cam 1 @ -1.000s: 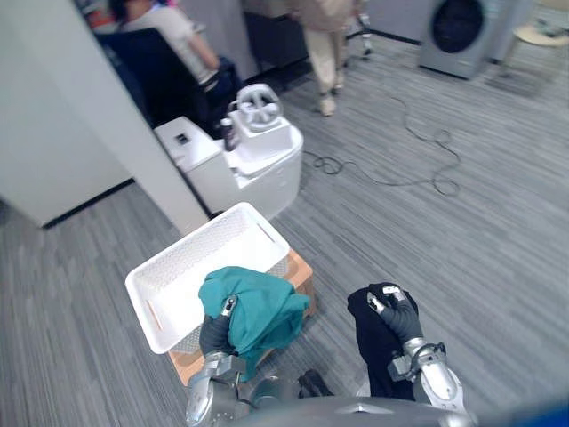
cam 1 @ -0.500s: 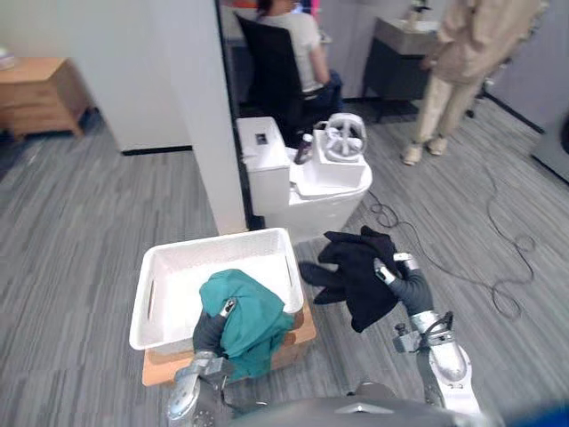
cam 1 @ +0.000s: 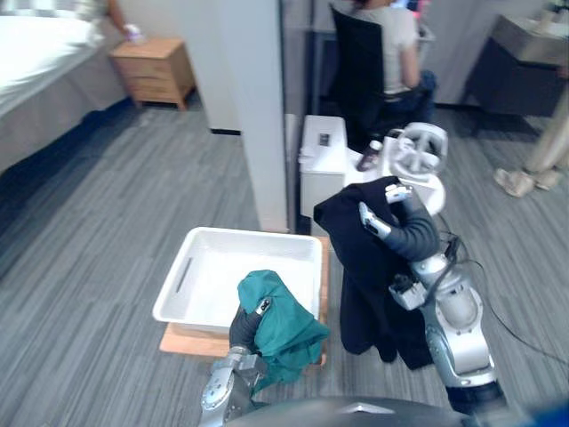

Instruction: Tidy the bed and pick cloth on bed and put in laundry

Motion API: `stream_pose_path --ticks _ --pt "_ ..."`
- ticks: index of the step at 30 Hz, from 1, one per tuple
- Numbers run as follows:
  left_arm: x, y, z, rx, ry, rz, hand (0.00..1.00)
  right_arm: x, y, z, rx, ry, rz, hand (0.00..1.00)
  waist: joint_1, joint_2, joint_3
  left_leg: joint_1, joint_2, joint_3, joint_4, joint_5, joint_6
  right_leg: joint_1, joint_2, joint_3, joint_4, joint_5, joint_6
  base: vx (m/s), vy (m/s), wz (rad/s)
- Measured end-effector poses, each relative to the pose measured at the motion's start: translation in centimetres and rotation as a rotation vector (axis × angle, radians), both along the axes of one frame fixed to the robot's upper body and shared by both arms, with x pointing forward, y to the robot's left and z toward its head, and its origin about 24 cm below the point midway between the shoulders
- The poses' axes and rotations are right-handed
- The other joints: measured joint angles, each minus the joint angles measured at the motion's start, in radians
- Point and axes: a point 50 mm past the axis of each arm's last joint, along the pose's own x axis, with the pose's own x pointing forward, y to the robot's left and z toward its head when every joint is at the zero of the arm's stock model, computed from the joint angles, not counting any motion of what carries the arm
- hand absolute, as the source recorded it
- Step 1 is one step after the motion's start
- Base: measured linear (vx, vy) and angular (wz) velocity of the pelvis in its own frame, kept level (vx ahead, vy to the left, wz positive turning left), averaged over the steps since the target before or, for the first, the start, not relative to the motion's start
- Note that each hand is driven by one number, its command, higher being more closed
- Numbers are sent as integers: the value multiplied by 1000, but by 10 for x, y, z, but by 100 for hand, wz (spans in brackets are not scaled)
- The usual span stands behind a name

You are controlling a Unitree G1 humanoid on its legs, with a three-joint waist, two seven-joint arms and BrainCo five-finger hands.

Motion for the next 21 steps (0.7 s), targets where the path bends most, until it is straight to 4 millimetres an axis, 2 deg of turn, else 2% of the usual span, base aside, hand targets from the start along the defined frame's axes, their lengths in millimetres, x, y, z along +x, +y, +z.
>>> stream_pose_path --ticks 2,5,8,10,12,16,21 --pt "-3 3 -2 5 14 -25 100 15 -3 23 -13 -45 -32 100 -1 3 0 -1 -18 -3 -60 48 -5 4 -20 -38 -10 7 5 -45 12 57" --pt "-3 6 -3 10 25 -36 100 28 -4 42 -33 -68 -61 100 -2 5 -1 7 -18 -3 -125 79 1 6 -20 -65 -12 12 3 -69 1 46" --pt "-1 5 -3 6 30 -46 100 35 -1 51 -38 -68 -65 100 0 3 -2 7 -22 -3 -160 102 7 4 -22 -77 -24 21 6 -91 0 20" --pt "1 5 -2 4 30 -65 100 47 4 59 -55 -59 -67 100 -1 0 -6 8 -32 -5 -196 126 16 4 -27 -82 -45 33 10 -100 12 10" --pt "4 5 -2 6 33 -86 100 56 8 64 -62 -44 -72 100 -3 -3 -12 8 -34 -6 -227 142 22 4 -27 -85 -63 47 14 -116 10 11" --pt "4 8 -6 26 69 -125 100 74 15 63 -78 22 -95 100 0 -24 -37 -9 -37 -11 -234 162 26 5 -26 -98 -97 72 13 -56 5 7" --pt "6 9 -10 31 116 -131 100 90 21 58 -105 92 -103 100 0 -23 -44 -17 -39 -24 -230 186 18 10 -21 -119 -98 74 10 -14 -14 15"
